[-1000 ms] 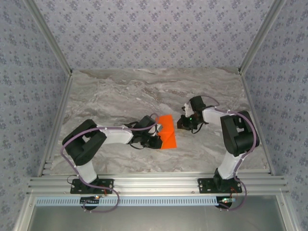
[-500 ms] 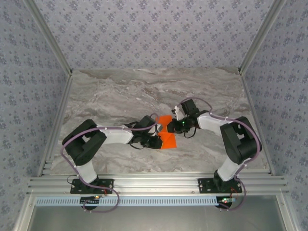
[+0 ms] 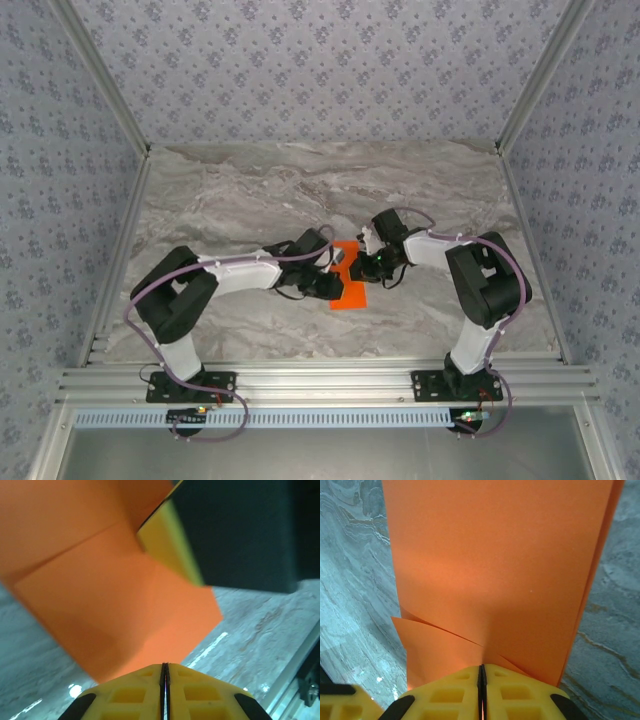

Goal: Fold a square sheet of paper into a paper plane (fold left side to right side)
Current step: First fold the triangle in half at the center of the table.

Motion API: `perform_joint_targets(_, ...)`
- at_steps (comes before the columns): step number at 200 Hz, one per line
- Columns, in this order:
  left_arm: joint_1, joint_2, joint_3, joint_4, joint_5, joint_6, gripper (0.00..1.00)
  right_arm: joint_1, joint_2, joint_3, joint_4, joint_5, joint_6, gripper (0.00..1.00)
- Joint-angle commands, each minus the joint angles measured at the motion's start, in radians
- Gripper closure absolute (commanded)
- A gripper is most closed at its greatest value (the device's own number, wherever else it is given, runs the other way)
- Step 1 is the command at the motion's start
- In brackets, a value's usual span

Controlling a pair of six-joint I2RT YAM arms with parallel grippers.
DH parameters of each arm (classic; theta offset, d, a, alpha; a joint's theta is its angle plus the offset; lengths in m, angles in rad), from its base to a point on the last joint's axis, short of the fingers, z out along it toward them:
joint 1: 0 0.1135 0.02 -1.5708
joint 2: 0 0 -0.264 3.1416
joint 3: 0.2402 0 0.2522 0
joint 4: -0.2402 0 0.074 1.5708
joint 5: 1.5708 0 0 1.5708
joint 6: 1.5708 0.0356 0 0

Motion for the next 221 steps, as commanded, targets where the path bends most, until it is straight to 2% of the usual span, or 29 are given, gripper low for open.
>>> perform_joint_targets(1, -0.005, 0.051, 0.057, -0.05, 0.027, 0.04, 0.89, 0.0, 0.022, 0.01, -0.059, 0.057, -0.016, 0.88)
perform_joint_targets(48, -0.009, 0.124, 0.084, -0.058, 0.029, 0.054, 0.89, 0.001, 0.018, 0.008, -0.065, 0.062, -0.019, 0.88)
perform_joint_targets(86, -0.014, 0.127, 0.059, -0.087, -0.002, 0.056, 0.9, 0.002, 0.016, 0.008, -0.075, 0.073, -0.023, 0.88)
perform_joint_targets(169, -0.03, -0.025, -0.153, -0.048, -0.003, -0.004, 0.9, 0.001, 0.022, 0.01, -0.073, 0.073, -0.027, 0.88)
perform_joint_targets(201, -0.016, -0.104, -0.171, -0.056, -0.017, -0.004, 0.9, -0.001, -0.015, 0.014, -0.048, 0.038, -0.02, 0.86)
perform_joint_targets(221, 0.017, -0.155, -0.167, -0.037, -0.011, -0.014, 0.83, -0.003, -0.08, 0.011, -0.013, 0.021, -0.005, 0.82)
